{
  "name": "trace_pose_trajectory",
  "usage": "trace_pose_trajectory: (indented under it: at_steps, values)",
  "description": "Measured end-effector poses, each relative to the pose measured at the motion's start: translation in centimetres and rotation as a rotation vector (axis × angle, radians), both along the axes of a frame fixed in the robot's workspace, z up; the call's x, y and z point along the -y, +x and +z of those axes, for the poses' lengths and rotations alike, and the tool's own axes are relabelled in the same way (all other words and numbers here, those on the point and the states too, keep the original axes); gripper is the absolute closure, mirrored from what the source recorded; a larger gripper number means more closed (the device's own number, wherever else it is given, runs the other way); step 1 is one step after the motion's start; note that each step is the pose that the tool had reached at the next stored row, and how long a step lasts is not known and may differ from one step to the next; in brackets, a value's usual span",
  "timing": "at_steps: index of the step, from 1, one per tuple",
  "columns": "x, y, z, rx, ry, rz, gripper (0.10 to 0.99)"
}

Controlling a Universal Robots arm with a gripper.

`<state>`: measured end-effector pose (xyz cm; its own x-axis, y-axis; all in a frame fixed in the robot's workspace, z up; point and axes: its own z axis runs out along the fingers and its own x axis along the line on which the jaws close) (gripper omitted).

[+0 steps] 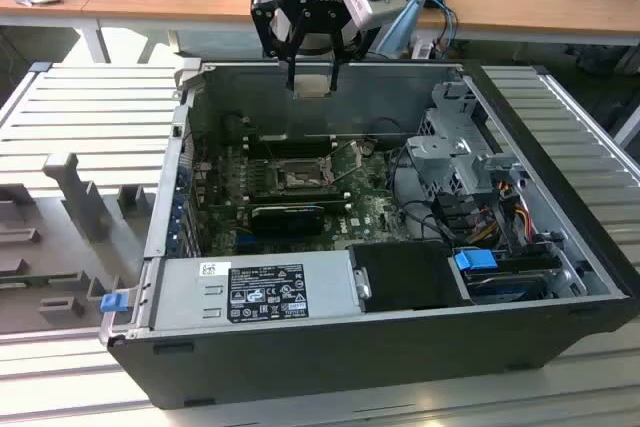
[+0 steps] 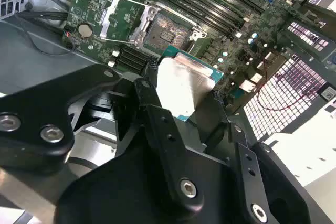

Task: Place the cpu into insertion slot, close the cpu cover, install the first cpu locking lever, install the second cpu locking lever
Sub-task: 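Place the cpu into insertion slot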

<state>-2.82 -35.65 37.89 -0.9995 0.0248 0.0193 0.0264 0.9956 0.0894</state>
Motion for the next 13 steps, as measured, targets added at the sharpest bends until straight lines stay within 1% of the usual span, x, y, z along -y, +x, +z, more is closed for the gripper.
trace_pose_trajectory:
  at_steps: [13]
  values:
    - [0.0, 0.0, 0.0, 0.0, 0.0, -0.023, 0.557]
